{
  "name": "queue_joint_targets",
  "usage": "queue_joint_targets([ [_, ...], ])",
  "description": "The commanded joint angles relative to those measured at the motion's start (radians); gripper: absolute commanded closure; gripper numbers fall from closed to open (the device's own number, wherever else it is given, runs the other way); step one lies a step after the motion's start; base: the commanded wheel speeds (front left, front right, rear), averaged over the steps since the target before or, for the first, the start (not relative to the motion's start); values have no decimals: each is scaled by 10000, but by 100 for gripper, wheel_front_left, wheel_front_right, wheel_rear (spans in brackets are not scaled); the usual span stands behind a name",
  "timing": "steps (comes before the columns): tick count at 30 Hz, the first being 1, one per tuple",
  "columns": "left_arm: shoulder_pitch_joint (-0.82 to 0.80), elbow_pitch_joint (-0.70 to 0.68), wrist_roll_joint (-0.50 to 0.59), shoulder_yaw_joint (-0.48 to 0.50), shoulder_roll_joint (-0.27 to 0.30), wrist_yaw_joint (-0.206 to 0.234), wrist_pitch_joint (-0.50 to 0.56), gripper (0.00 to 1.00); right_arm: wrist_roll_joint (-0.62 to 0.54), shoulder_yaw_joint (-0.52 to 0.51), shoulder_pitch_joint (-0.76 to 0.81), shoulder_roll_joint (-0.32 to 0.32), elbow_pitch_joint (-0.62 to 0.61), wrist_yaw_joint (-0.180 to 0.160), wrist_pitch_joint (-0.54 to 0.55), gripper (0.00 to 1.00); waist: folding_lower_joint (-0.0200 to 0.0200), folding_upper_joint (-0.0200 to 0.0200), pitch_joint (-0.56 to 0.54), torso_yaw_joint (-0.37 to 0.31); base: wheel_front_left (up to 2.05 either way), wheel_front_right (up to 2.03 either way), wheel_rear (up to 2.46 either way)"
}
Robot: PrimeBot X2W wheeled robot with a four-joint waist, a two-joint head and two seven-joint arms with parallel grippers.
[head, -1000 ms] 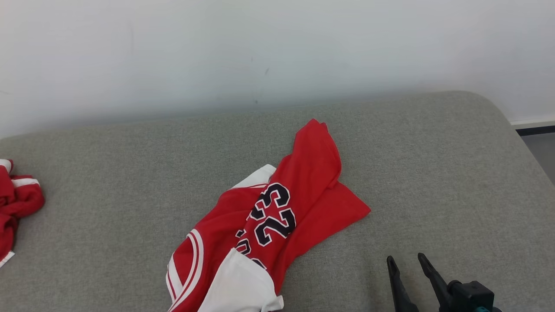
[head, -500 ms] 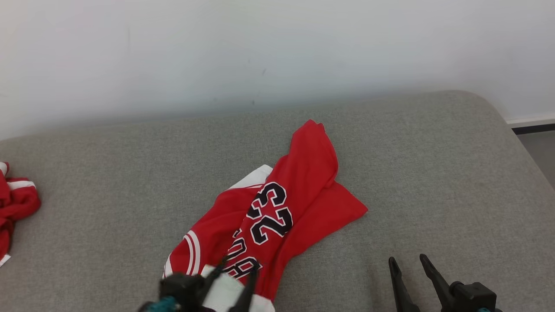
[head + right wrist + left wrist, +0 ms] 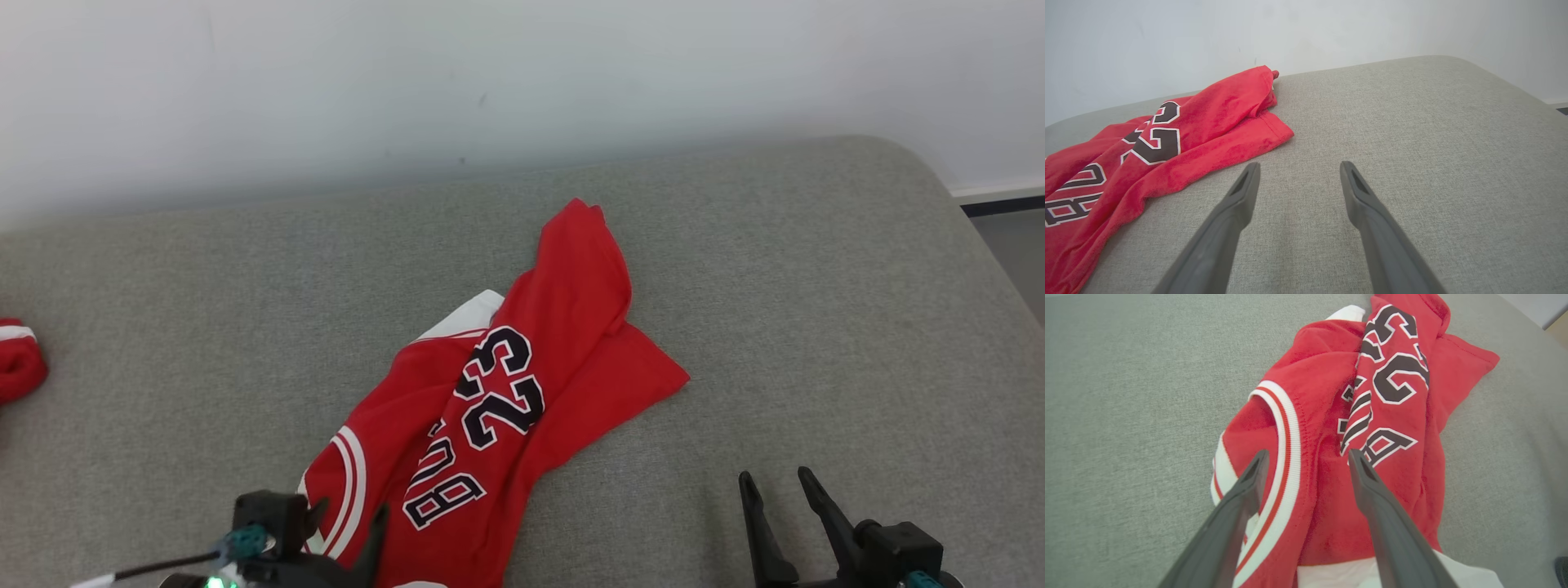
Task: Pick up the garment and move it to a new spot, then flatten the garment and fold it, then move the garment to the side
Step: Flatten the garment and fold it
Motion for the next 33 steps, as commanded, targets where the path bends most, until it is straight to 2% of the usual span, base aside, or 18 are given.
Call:
queue_joint_targets([
  [1,339,-284,-10,108,106,205,-77,0,-77,-91,65,4,-29,11,-40,0,0,-1,7,158,0,0,0],
  [5,1133,-1416,219,272,308,845,159,0,-120,-62,129,7,-48,11,29,0,0,-1,-68,485,0,0,0],
  [6,1133,-1416,219,272,308,845,159,0,-120,-62,129,7,-48,11,29,0,0,-1,-68,485,0,0,0],
  [7,1544,-1906,372,285,557,1019,375,0,-100,-15,156,5,-55,11,60,0,0,-1,-98,639,0,0,0],
  [10,1933,-2280,468,291,760,1155,565,0,-72,20,164,5,-57,11,75,0,0,-1,-124,776,0,0,0],
  [13,2432,-2422,692,232,1201,1183,796,0,-71,53,161,4,-50,11,122,0,0,-1,-154,928,0,0,0],
  [17,2597,-1988,936,-104,1482,835,562,0,-104,96,110,5,-61,11,154,0,0,-1,-150,990,0,0,0],
  [23,1849,-968,1490,-881,1207,201,-389,0,-169,136,3,5,-111,11,187,0,0,-1,-61,892,0,0,0],
  [33,828,304,1883,-1368,1099,-303,-1120,0,-161,118,-19,7,-146,11,206,0,0,-1,53,642,0,0,0],
])
